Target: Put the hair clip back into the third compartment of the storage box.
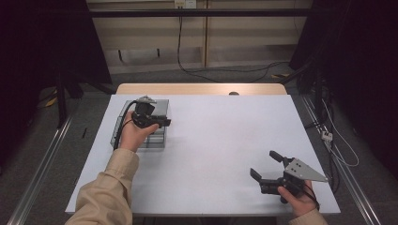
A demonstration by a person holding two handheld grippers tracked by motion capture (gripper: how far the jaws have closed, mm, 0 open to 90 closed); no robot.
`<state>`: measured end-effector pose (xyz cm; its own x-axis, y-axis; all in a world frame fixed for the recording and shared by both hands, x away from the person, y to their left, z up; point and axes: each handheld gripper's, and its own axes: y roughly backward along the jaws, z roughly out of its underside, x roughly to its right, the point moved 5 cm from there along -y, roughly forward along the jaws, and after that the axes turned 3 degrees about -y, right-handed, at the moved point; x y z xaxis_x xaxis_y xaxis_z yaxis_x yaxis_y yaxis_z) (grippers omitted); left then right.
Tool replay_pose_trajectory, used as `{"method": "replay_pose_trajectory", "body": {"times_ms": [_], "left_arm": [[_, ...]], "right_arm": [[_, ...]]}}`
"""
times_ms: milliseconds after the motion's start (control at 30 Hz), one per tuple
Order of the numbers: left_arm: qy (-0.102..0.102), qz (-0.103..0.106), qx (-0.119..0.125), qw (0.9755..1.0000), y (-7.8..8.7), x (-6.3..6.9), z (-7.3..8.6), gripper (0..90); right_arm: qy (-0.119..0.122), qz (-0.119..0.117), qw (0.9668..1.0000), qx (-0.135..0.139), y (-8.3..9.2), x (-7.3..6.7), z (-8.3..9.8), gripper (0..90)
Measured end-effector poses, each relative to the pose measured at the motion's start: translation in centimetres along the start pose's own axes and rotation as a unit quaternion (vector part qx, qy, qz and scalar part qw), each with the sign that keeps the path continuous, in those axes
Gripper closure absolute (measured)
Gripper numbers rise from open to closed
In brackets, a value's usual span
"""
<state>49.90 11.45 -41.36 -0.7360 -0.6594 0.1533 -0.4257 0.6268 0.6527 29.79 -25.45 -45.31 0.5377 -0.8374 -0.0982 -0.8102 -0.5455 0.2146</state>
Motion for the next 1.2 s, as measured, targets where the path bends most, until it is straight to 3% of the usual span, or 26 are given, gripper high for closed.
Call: {"method": "replay_pose_trajectory", "body": {"times_ms": [1200], "left_arm": [[0.010,-0.022,-0.006,0.9997,-0.3,-2.2,0.3,72.8]], "right_arm": [[-0.002,0.000,1.0000,0.001,0.1,0.1,0.0,2.9]]}}
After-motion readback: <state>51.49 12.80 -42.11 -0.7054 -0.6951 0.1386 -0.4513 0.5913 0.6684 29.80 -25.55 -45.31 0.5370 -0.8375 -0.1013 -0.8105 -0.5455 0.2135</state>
